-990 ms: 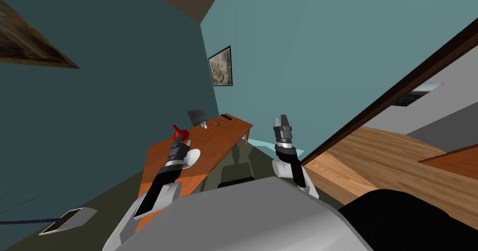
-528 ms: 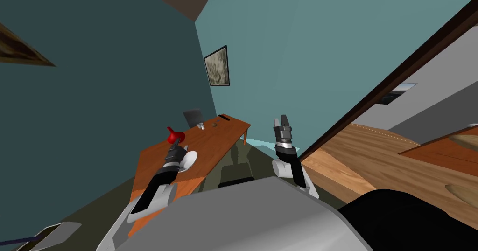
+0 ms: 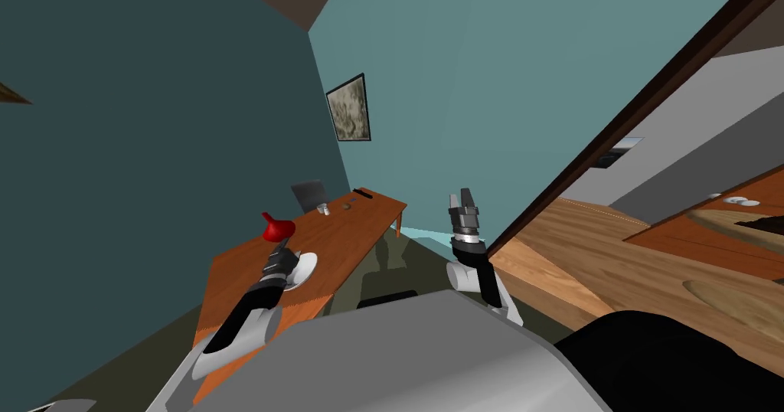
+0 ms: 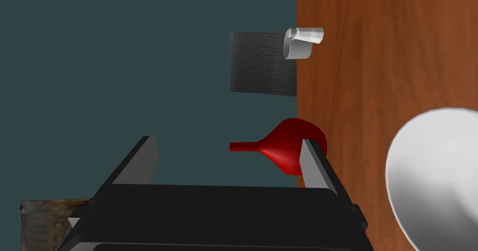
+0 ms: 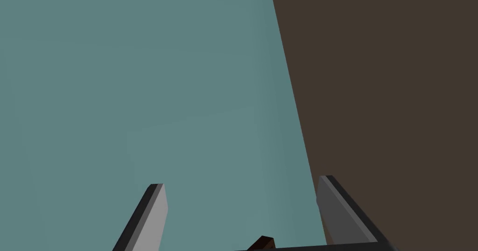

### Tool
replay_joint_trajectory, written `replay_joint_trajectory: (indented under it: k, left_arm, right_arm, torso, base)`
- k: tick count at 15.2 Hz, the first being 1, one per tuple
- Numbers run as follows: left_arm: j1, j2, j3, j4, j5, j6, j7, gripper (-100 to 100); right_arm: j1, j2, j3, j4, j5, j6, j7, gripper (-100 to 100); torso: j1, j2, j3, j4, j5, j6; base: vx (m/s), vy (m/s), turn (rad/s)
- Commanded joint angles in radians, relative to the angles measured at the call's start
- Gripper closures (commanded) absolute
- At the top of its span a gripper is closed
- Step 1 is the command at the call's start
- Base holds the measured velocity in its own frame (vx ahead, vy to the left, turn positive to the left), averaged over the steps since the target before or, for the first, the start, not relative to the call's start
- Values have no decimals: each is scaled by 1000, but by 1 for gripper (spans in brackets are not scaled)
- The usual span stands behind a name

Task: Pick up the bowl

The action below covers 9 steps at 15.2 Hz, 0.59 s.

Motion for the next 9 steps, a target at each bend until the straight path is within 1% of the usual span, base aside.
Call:
replay_joint_trajectory:
  k: [1,2,3,5,6,7,8,9]
  left_arm:
    - [-10,7,25,34,17,50,10,-100]
    - [-10,7,25,34,17,68,10,-100]
    - [-11,9,46,55,31,93,17,-100]
    - [-11,9,46,55,31,120,17,-100]
    - [-12,10,66,76,45,147,24,-100]
    - [-12,10,66,76,45,166,24,-100]
    - [-12,10,66,76,45,171,24,-100]
    - [-13,11,87,97,59,207,32,-100]
  right_arm:
    - [0,0,0,0,0,0,0,0]
    - [0,0,0,0,0,0,0,0]
    - [0,0,0,0,0,0,0,0]
    - [0,0,0,0,0,0,0,0]
    - [0,0,0,0,0,0,0,0]
    - [0,0,0,0,0,0,0,0]
    - [0,0,0,0,0,0,0,0]
    - [0,0,0,0,0,0,0,0]
  torso:
    - [0,0,0,0,0,0]
    - [0,0,0,0,0,0]
    - [0,0,0,0,0,0]
    - [0,0,0,0,0,0]
    - [0,0,0,0,0,0]
    - [0,0,0,0,0,0]
    - [0,0,0,0,0,0]
    - [0,0,0,0,0,0]
  base:
    - [4,-13,-95]
    - [5,-12,-111]
    - [6,-14,-154]
    - [5,-8,-61]
    - [6,-13,-76]
    - [7,-13,-103]
    - [5,-7,-44]
    - [6,-11,-79]
